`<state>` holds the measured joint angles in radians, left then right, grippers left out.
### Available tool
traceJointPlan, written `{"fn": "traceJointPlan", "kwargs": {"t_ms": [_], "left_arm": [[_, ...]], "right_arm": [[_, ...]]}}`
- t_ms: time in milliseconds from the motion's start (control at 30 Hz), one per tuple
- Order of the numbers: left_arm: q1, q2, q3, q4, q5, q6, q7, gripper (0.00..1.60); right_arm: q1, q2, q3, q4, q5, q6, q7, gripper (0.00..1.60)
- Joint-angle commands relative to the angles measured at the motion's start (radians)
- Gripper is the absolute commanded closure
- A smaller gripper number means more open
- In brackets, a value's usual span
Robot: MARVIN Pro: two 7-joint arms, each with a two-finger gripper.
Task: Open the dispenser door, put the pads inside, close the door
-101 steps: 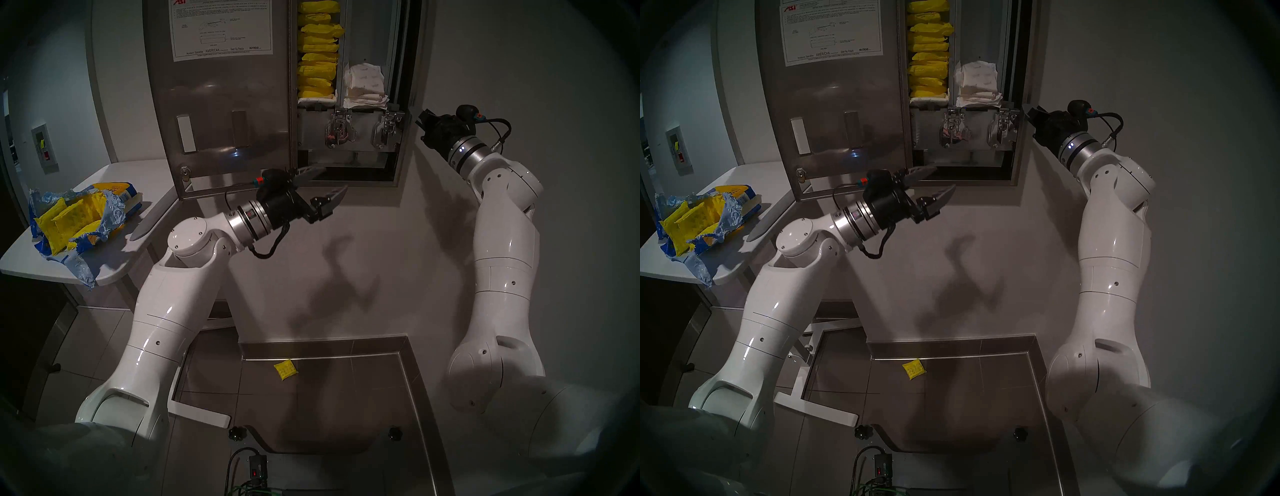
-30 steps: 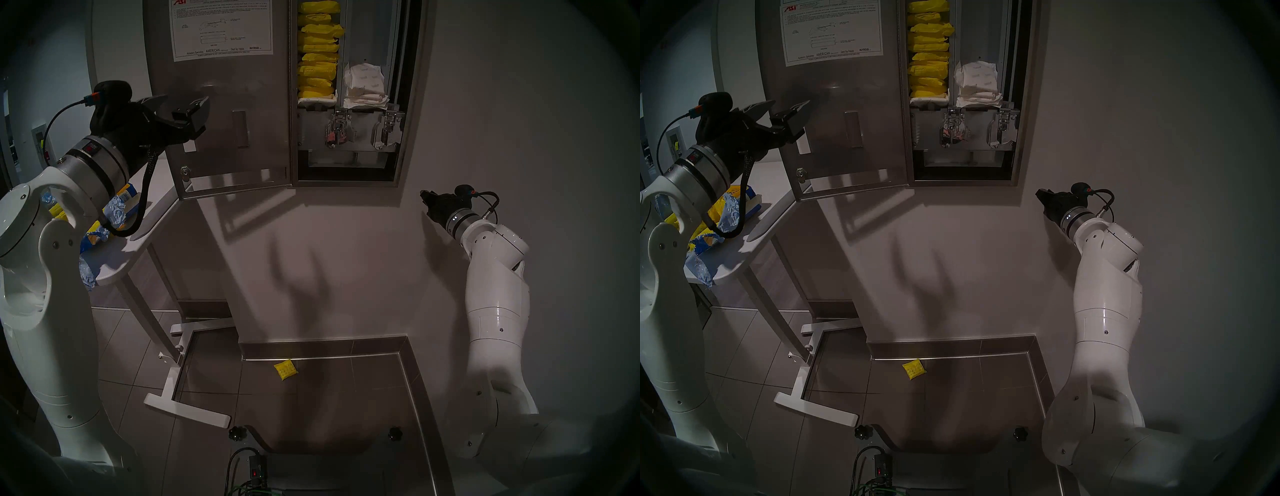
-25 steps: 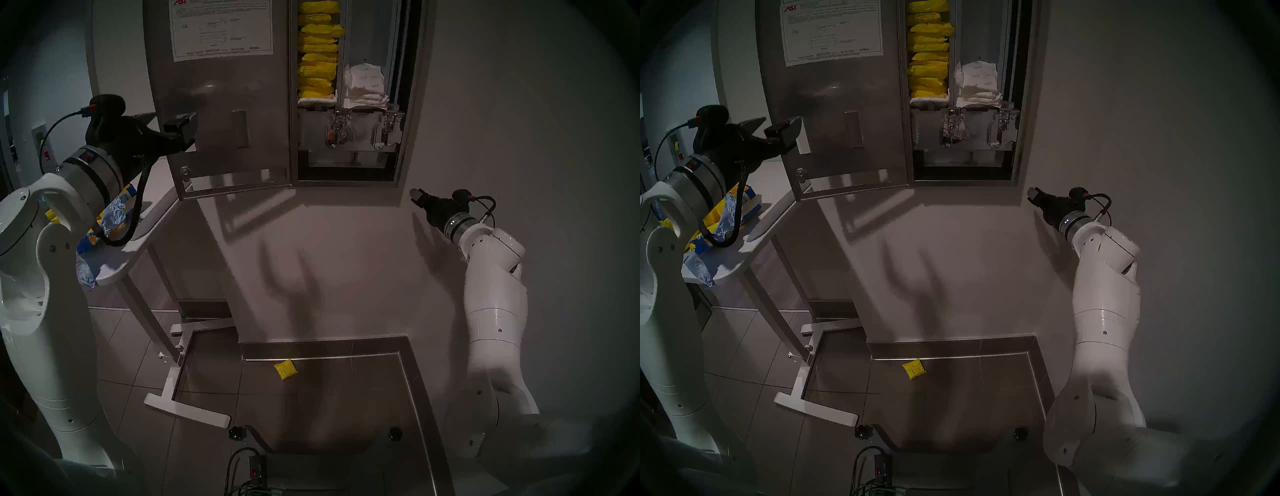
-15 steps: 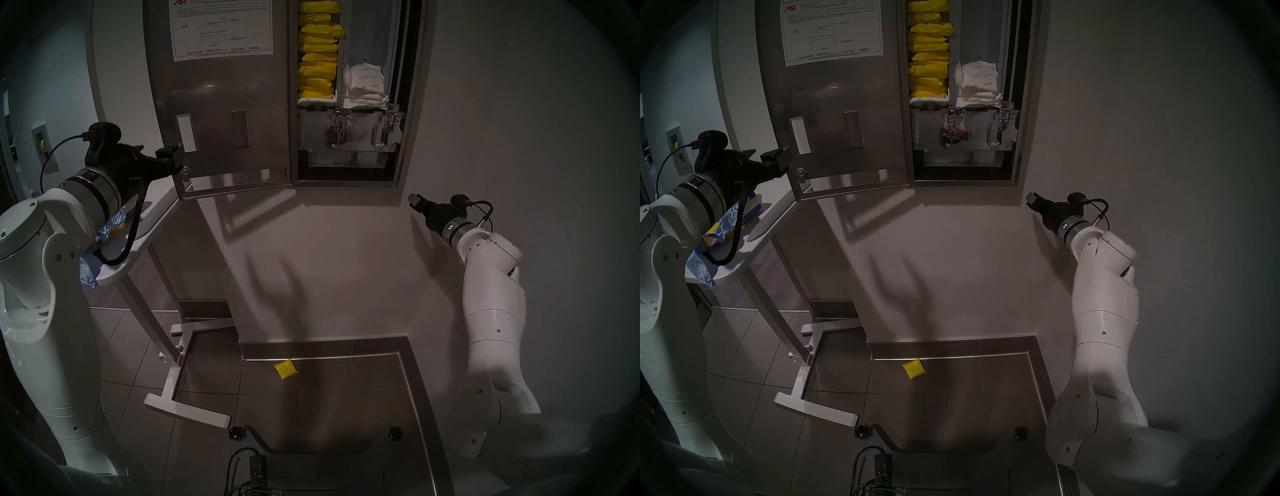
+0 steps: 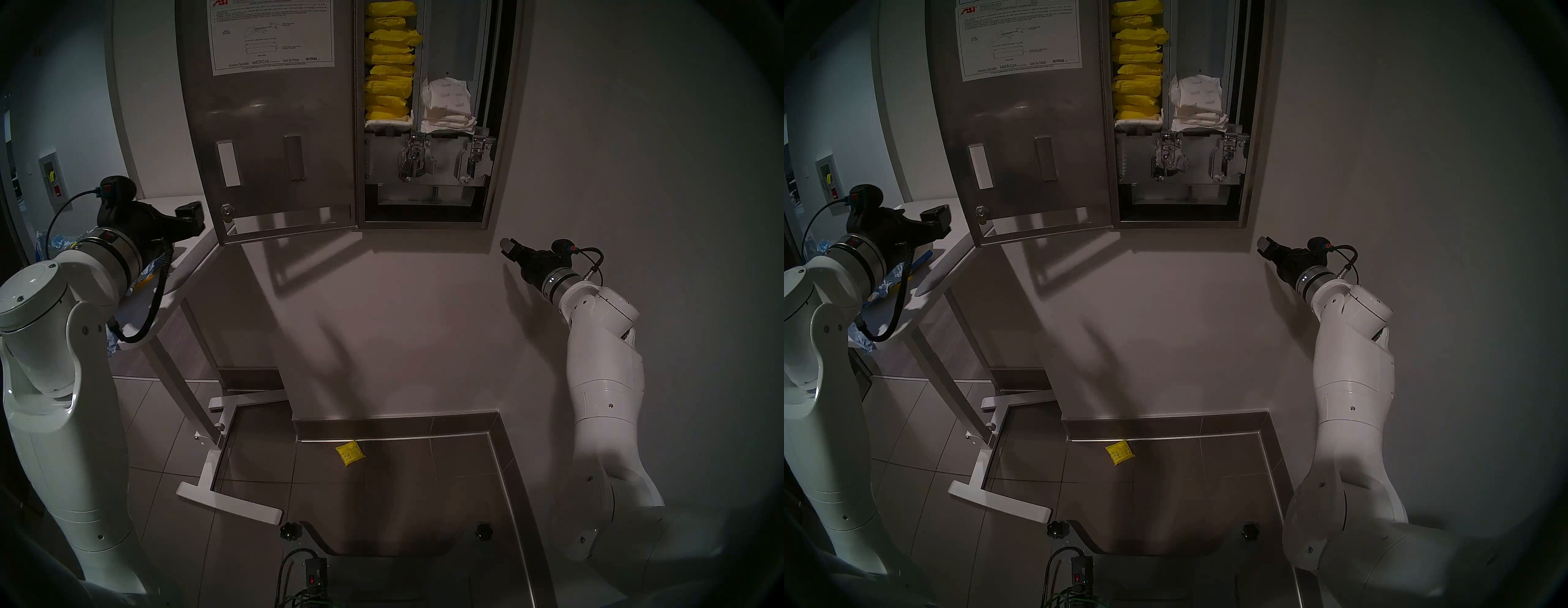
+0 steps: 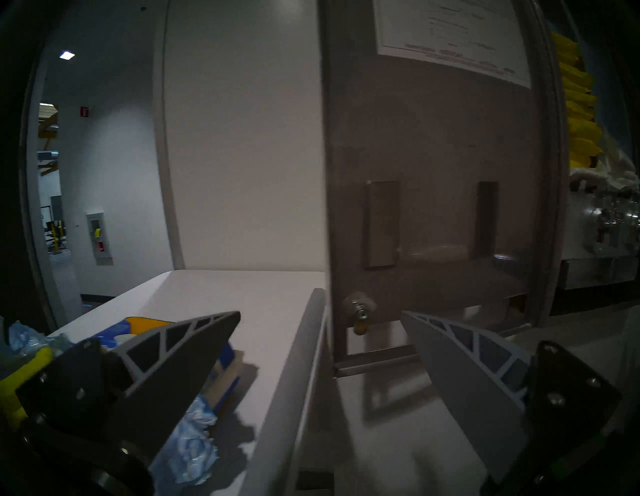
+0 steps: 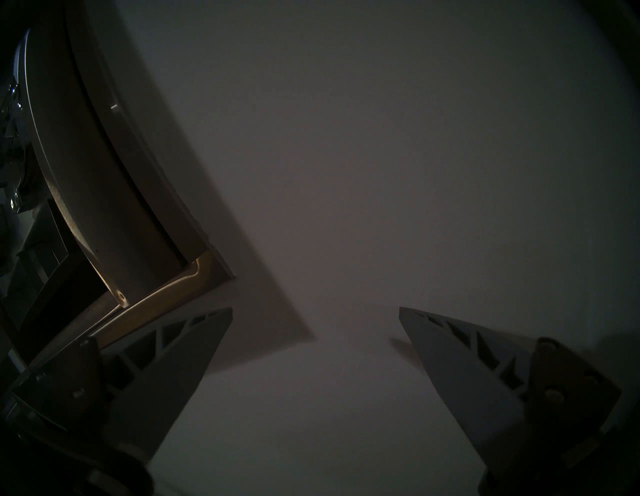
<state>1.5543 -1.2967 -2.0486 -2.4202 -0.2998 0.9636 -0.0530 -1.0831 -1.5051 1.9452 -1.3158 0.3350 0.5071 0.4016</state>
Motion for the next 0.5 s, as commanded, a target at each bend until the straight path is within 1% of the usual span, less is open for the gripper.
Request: {"fn": "traceJointPlan", "kwargs": {"t_ms": [0, 200, 467], "left_arm": [[0.01, 0.031, -0.074, -0.023, -0.008, -0.004, -0.022, 0.0], [0.042, 0.061, -0.138, -0.023, -0.016, -0.004, -0.059, 0.0], [0.097, 0.088, -0.252, -0.023, -0.022, -0.004, -0.099, 0.0]], "right_arm": [[0.039, 0.009, 0.0, -0.03, 0.005, -0.016, 0.008, 0.0], [0.039, 0.01, -0.001, -0.029, 0.007, -0.017, 0.008, 0.0], [0.039, 0.012, -0.003, -0.028, 0.009, -0.018, 0.007, 0.0]]}}
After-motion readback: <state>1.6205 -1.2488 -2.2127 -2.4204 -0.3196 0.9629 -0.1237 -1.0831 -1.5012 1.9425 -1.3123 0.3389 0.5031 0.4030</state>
